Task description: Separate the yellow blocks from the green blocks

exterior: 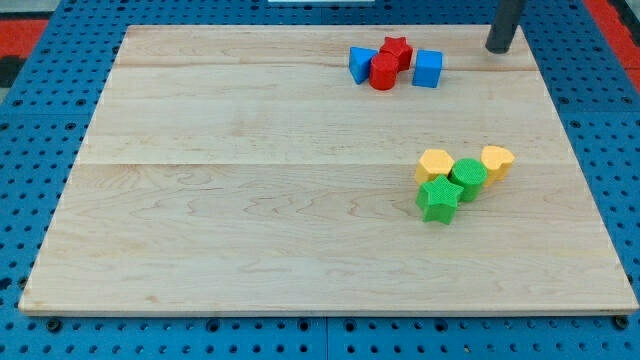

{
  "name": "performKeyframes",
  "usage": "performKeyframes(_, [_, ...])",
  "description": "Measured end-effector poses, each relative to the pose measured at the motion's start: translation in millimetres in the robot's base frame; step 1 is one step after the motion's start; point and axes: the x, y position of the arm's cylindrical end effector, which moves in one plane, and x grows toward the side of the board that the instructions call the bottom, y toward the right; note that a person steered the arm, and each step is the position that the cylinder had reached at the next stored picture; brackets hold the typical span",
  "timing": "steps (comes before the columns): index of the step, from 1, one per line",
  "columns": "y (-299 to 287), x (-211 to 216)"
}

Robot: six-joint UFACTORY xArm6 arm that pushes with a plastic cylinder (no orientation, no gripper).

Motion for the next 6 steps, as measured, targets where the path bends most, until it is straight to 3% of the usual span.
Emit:
performKeyframes(2, [3, 171])
performKeyframes(3, [-34, 205])
performKeyframes(4, [-107, 188])
performKeyframes(6, [-159, 187])
